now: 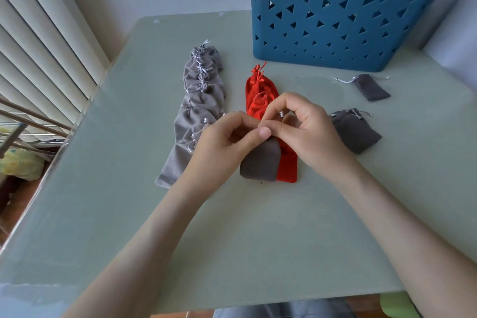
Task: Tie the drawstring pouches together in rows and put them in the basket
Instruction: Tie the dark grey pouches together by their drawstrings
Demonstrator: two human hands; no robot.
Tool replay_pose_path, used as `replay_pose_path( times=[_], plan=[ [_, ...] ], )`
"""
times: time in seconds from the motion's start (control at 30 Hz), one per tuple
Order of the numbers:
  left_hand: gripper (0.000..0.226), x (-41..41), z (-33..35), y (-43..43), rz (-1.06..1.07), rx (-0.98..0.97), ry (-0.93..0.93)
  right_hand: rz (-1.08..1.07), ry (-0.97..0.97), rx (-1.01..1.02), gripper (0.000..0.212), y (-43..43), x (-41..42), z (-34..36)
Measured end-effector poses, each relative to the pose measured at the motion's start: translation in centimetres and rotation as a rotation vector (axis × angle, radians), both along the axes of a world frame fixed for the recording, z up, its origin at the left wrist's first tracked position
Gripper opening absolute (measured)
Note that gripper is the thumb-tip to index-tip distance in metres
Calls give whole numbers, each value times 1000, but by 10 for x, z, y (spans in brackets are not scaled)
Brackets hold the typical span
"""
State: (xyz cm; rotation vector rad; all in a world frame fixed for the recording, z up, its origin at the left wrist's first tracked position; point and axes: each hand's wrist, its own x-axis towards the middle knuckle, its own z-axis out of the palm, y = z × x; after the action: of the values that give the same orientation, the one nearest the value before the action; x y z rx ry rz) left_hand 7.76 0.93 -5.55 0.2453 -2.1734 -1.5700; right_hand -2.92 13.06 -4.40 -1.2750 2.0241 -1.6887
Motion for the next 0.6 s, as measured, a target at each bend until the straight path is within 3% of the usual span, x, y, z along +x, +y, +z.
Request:
replay_pose_path(
  times=[0.3, 0.47, 0.6],
  plan=[
    [16, -1, 0, 2, -82, 124, 33, 33, 25, -37, 21, 1, 5, 6],
    [15, -4, -1, 1, 73, 109, 73, -8, 82, 72, 24, 7, -2, 7],
    [13, -4, 4, -1, 168, 234, 139, -28, 246, 215, 30, 2, -4, -1]
  ],
)
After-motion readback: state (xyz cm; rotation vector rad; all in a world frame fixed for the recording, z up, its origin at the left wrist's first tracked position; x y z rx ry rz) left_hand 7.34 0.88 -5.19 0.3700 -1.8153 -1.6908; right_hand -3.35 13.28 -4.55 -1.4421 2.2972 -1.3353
